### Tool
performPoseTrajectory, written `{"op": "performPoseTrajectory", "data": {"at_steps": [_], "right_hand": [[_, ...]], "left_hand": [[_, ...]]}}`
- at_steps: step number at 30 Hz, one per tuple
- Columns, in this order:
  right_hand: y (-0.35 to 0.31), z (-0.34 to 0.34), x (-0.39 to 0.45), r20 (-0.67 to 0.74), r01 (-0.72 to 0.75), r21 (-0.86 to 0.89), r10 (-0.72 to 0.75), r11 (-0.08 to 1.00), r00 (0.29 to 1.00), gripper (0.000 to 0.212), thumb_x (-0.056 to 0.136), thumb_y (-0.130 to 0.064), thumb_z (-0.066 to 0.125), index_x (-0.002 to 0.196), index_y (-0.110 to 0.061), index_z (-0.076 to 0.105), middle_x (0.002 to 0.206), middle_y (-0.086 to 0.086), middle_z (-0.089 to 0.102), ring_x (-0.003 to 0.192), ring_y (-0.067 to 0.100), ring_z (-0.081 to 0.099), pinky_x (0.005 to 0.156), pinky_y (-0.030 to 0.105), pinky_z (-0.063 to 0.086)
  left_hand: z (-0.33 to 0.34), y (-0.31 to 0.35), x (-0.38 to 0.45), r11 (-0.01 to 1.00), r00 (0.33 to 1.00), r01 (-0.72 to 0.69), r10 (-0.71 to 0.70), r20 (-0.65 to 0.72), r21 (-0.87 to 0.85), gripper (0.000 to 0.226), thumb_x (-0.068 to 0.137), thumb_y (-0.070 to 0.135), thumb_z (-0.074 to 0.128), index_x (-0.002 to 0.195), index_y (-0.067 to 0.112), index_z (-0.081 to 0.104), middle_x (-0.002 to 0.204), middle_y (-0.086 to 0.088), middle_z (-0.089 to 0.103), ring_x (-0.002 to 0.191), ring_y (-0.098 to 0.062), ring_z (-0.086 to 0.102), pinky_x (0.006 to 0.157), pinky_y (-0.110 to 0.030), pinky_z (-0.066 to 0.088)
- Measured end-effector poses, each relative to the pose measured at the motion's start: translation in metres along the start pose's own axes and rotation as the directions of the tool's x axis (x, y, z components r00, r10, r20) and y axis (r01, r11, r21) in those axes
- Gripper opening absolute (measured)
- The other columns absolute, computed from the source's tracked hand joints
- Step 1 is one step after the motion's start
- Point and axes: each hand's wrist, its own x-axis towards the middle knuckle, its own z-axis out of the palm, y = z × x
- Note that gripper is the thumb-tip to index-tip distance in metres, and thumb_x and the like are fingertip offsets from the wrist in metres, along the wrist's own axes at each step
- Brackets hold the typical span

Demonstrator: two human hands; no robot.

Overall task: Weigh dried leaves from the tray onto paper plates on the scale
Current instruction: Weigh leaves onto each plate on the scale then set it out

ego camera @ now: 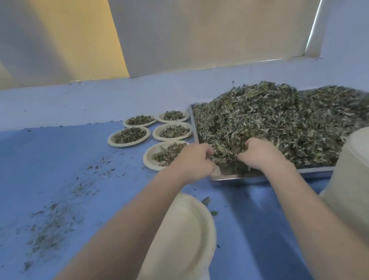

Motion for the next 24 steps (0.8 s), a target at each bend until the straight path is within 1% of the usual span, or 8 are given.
{"op": "performPoseTrajectory", "data": {"at_steps": [4,6,10,12,15,18,21,24], "right_hand": [[0.000,0.006,0.020,0.086,-0.177,-0.122,0.189,0.977,0.978,0.061,0.084,-0.041,0.061,0.134,-0.010,0.042,0.140,0.018,0.038,0.127,0.038,0.041,0.104,0.044,0.039],[0.000,0.010,0.023,0.092,-0.195,-0.225,0.221,0.954,0.971,0.068,0.084,-0.046,0.060,0.138,-0.012,0.039,0.143,0.015,0.032,0.129,0.037,0.037,0.104,0.046,0.036],[-0.002,0.011,0.023,0.200,0.020,-0.109,0.003,0.994,0.980,0.044,0.080,-0.040,0.066,0.117,-0.019,0.061,0.122,0.009,0.056,0.100,0.025,0.058,0.083,0.029,0.048],[0.004,0.001,0.024,0.112,0.032,-0.018,-0.029,0.999,0.993,0.040,0.078,-0.035,0.068,0.117,-0.026,0.061,0.116,0.005,0.060,0.093,0.023,0.058,0.079,0.028,0.048],[0.020,-0.007,0.027,-0.062,-0.197,-0.204,0.188,0.959,0.980,0.054,0.082,-0.039,0.062,0.131,-0.021,0.049,0.135,0.011,0.041,0.122,0.035,0.041,0.097,0.045,0.040],[0.019,0.003,0.021,0.018,-0.326,-0.267,0.343,0.907,0.939,0.067,0.084,-0.040,0.059,0.140,-0.011,0.036,0.141,0.014,0.025,0.130,0.039,0.028,0.102,0.054,0.034],[0.010,0.014,0.021,0.154,-0.082,-0.250,0.123,0.965,0.980,0.058,0.081,-0.036,0.062,0.132,-0.013,0.048,0.138,0.013,0.042,0.125,0.035,0.040,0.099,0.041,0.041],[0.005,0.002,0.020,0.198,0.106,-0.005,-0.103,0.994,0.975,0.057,0.075,-0.027,0.070,0.130,-0.023,0.052,0.127,0.007,0.057,0.106,0.021,0.056,0.082,0.023,0.044]], "left_hand": [[0.011,-0.003,0.036,0.996,0.997,0.003,-0.010,0.079,0.084,0.038,0.090,0.008,0.052,0.128,0.008,0.051,0.123,-0.013,0.056,0.112,-0.027,0.053,0.086,-0.031,0.044],[0.015,0.000,0.052,0.989,0.993,-0.004,-0.013,0.119,0.147,0.029,0.089,0.006,0.050,0.118,0.003,0.052,0.111,-0.015,0.057,0.104,-0.029,0.055,0.078,-0.033,0.044],[0.023,0.012,0.076,0.958,0.971,-0.020,-0.048,0.233,0.285,0.033,0.090,0.012,0.054,0.119,-0.001,0.050,0.100,-0.014,0.058,0.087,-0.025,0.051,0.062,-0.028,0.039],[0.027,0.017,0.085,0.947,0.952,-0.027,-0.074,0.297,0.322,0.034,0.089,0.012,0.058,0.119,-0.002,0.051,0.083,-0.007,0.051,0.077,-0.021,0.048,0.051,-0.025,0.034],[0.032,0.023,0.095,0.947,0.915,-0.029,-0.104,0.390,0.321,0.048,0.084,0.015,0.069,0.123,-0.005,0.050,0.084,-0.006,0.051,0.073,-0.020,0.050,0.051,-0.024,0.036],[0.038,0.026,0.100,0.973,0.889,0.029,-0.130,0.440,0.228,0.054,0.080,0.009,0.070,0.127,-0.008,0.048,0.076,-0.008,0.058,0.063,-0.022,0.054,0.051,-0.027,0.043],[0.040,0.025,0.099,0.991,0.877,0.121,-0.137,0.460,0.065,0.046,0.079,0.000,0.065,0.122,-0.006,0.048,0.091,-0.016,0.065,0.072,-0.027,0.060,0.066,-0.031,0.052],[0.032,0.022,0.095,0.981,0.888,0.179,-0.130,0.441,-0.072,0.054,0.076,-0.008,0.060,0.127,-0.003,0.043,0.103,-0.024,0.057,0.075,-0.026,0.055,0.067,-0.033,0.050]]}}
